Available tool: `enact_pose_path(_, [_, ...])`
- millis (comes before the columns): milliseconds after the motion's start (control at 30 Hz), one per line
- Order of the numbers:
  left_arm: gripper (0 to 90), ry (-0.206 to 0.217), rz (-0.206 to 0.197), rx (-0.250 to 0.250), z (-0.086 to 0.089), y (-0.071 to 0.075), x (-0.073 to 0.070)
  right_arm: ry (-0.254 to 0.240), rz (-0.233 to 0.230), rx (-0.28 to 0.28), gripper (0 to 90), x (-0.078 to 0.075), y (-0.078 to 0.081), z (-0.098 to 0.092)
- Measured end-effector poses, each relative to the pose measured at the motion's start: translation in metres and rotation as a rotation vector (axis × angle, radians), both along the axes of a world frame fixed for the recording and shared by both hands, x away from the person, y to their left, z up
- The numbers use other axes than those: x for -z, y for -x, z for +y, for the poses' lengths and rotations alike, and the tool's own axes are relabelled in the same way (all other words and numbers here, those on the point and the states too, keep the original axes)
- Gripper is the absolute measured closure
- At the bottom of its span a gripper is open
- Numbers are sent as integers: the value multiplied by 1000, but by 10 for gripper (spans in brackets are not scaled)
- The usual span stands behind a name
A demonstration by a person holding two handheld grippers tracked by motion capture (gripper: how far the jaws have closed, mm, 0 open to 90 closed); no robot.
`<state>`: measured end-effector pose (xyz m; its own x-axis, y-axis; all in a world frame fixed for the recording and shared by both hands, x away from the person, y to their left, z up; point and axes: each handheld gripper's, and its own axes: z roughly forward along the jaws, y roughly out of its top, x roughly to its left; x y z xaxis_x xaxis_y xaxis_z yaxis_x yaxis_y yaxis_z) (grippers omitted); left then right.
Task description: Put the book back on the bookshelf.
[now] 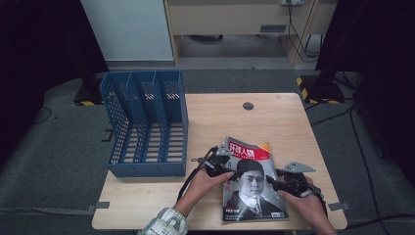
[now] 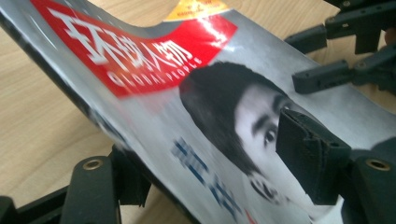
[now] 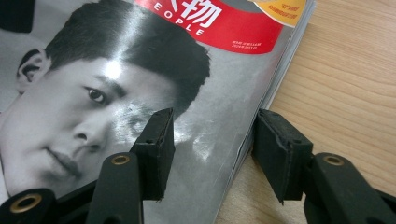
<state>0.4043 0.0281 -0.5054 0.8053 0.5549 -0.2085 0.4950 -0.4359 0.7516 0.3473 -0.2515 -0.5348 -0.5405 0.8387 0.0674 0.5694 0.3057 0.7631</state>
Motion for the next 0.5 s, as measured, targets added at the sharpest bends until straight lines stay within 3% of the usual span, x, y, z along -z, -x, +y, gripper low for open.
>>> enact_pose_path(200, [284, -45, -5, 31, -4, -6, -5, 10, -14, -18, 502, 0, 1, 2])
enact_pose_path(500, [307, -47, 2, 5, -12, -24, -5, -8, -12, -27, 504, 1, 0, 0])
